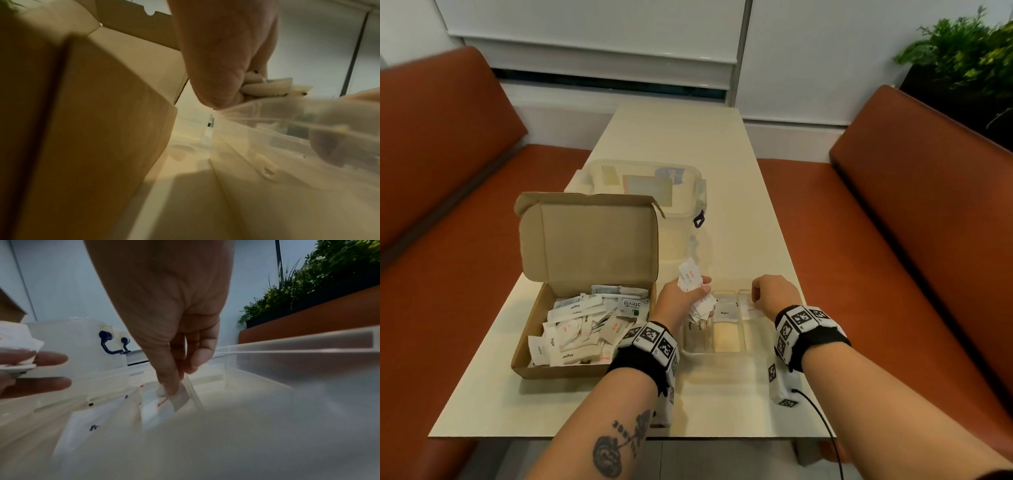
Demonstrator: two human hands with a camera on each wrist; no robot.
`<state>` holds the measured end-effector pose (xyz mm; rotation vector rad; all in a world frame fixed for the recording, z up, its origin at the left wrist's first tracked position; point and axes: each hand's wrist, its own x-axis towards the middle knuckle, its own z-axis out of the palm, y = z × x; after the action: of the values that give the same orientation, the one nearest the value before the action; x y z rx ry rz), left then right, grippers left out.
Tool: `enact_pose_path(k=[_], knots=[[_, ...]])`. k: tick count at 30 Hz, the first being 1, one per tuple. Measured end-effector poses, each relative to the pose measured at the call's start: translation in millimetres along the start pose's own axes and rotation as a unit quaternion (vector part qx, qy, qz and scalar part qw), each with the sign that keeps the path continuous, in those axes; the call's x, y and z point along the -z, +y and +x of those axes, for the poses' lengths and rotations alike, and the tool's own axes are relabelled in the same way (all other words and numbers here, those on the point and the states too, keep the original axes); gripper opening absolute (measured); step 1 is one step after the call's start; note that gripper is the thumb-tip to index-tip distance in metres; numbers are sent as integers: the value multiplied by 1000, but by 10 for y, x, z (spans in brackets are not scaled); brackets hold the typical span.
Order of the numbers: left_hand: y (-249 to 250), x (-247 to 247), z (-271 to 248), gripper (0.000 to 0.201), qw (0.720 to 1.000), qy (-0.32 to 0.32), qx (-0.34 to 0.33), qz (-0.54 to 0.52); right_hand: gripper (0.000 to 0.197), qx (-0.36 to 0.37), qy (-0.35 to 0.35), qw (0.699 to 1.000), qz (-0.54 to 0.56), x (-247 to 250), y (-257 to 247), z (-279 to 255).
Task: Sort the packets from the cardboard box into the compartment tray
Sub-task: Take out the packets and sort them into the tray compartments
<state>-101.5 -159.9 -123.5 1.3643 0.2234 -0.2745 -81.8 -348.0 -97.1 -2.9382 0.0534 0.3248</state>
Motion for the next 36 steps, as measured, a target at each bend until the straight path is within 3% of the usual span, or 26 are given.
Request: enact_pose_path(k=[15, 31, 36], knots=[[-21, 51, 59, 16, 998, -31, 3, 51, 12, 20, 11, 999, -43, -142, 102, 6], [-20, 50, 55, 16, 998, -32, -1, 51, 18, -17, -2, 1000, -22, -178, 69, 22], [18, 19, 34, 12, 996, -35, -4, 86, 19, -1, 76, 995, 57, -27, -66, -10]])
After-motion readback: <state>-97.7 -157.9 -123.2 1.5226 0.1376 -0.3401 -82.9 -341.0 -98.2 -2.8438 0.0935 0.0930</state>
